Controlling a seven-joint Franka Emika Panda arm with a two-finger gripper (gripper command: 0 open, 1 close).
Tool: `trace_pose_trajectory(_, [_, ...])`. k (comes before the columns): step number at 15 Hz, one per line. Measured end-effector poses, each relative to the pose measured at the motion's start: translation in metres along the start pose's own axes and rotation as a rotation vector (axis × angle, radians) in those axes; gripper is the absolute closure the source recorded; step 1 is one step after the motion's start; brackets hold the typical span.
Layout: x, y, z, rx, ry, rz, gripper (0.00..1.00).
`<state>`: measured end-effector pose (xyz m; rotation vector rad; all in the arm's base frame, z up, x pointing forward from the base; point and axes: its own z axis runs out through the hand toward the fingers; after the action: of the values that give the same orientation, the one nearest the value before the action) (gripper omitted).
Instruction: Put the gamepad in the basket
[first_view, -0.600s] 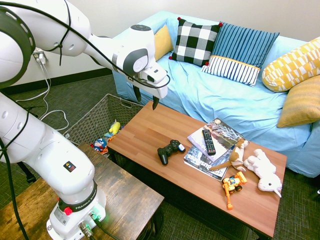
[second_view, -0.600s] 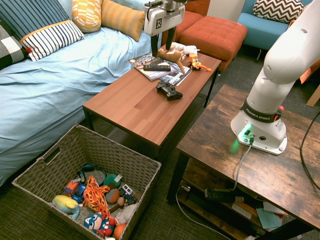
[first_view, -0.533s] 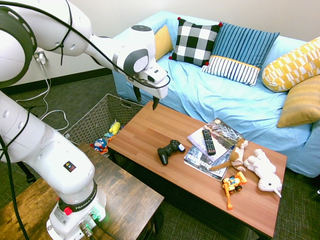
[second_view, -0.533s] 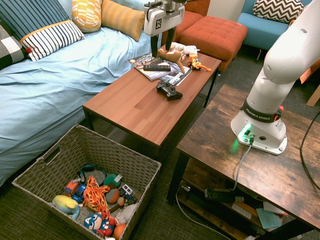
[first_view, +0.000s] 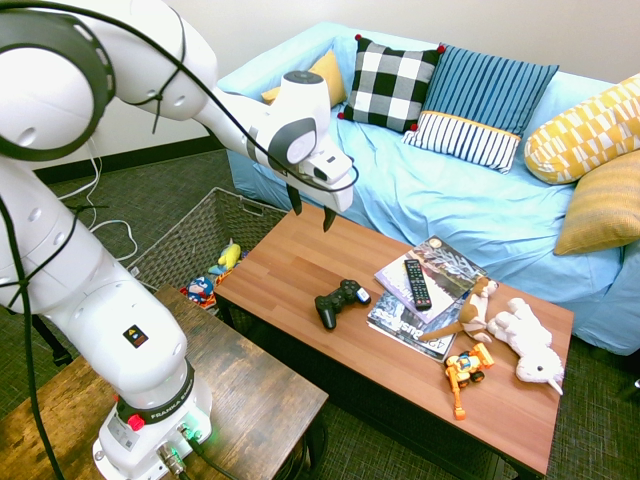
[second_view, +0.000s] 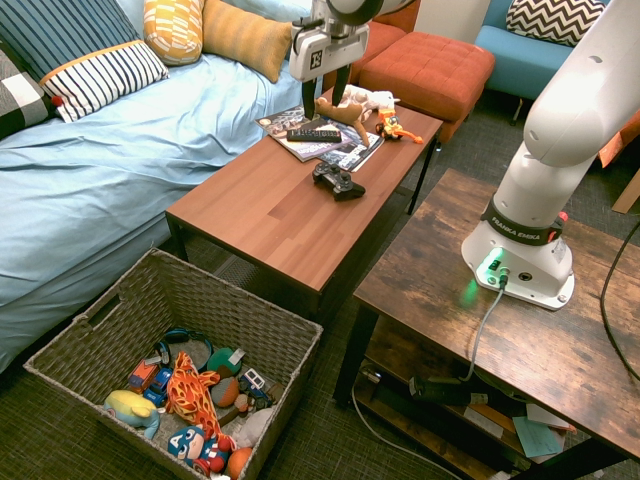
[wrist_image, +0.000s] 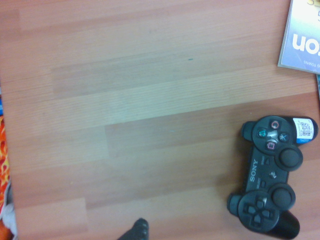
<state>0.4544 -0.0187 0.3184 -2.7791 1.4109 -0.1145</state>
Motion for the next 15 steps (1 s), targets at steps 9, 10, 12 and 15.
trace_pose_trajectory(9, [0.07, 0.014, 0.115, -0.134, -0.016, 0.238, 0.0])
trace_pose_trajectory(10, [0.073, 0.018, 0.124, -0.147, -0.021, 0.249, 0.0])
trace_pose_trajectory(12, [0.077, 0.024, 0.141, -0.166, -0.037, 0.278, 0.0])
trace_pose_trajectory(15, [0.079, 0.027, 0.163, -0.178, -0.079, 0.306, 0.0])
